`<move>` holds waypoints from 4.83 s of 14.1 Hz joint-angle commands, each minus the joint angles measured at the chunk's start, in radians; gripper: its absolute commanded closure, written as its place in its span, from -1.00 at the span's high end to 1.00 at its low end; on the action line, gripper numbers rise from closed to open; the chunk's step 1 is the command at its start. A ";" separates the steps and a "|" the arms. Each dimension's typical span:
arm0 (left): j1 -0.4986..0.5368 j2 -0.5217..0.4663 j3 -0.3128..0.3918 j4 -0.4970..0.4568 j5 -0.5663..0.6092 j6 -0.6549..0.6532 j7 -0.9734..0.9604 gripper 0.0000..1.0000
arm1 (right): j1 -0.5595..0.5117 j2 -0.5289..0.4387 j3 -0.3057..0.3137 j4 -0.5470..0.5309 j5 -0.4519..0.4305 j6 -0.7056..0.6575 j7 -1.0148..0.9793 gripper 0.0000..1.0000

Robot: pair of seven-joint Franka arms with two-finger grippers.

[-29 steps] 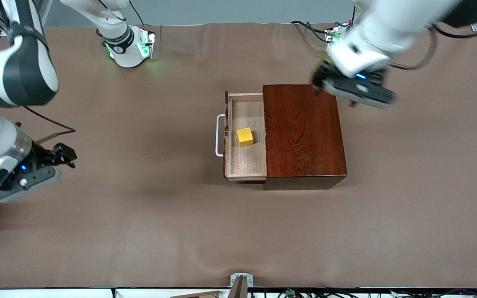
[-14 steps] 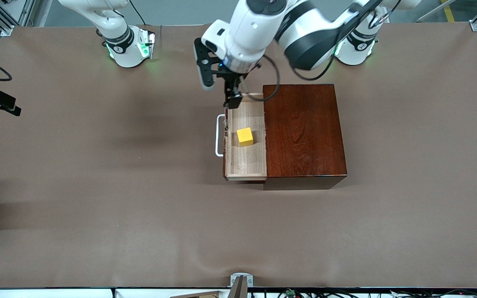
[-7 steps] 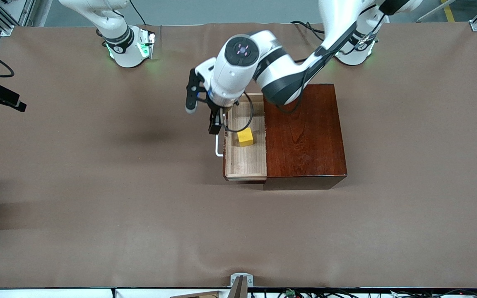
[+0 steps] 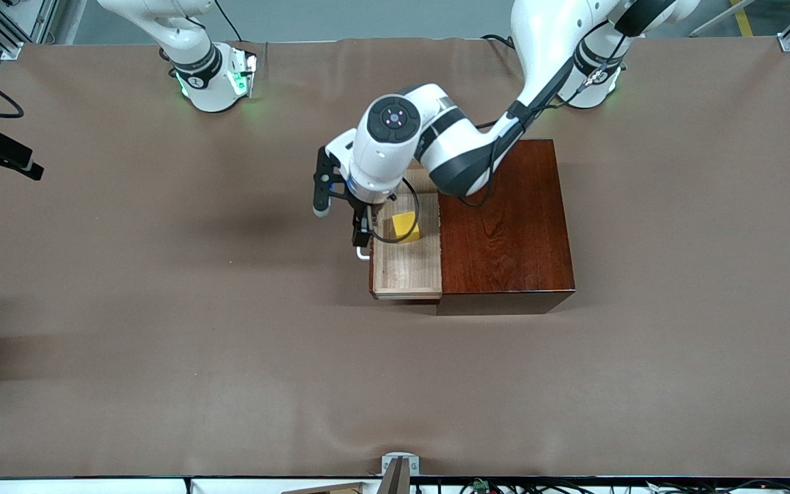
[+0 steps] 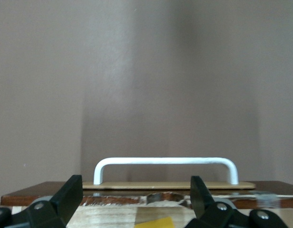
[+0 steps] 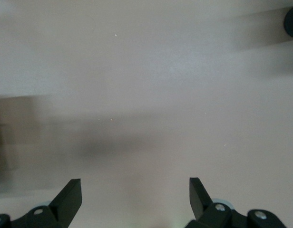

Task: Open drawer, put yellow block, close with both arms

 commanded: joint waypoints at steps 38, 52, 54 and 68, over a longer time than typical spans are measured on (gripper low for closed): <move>-0.107 -0.026 0.176 0.025 0.222 -0.562 -0.048 1.00 | -0.003 0.029 0.011 0.028 -0.030 -0.023 0.016 1.00; 0.006 -0.248 0.169 0.025 0.156 -0.387 -0.455 1.00 | -0.007 0.036 0.010 0.038 -0.026 -0.026 0.014 1.00; 0.115 -0.328 0.169 0.023 0.115 -0.485 -0.517 1.00 | -0.011 0.036 0.010 0.041 -0.027 -0.025 0.017 1.00; 0.431 -0.795 0.403 -0.406 -0.120 -0.541 -0.530 1.00 | -0.016 0.036 0.010 0.043 -0.027 -0.026 0.017 1.00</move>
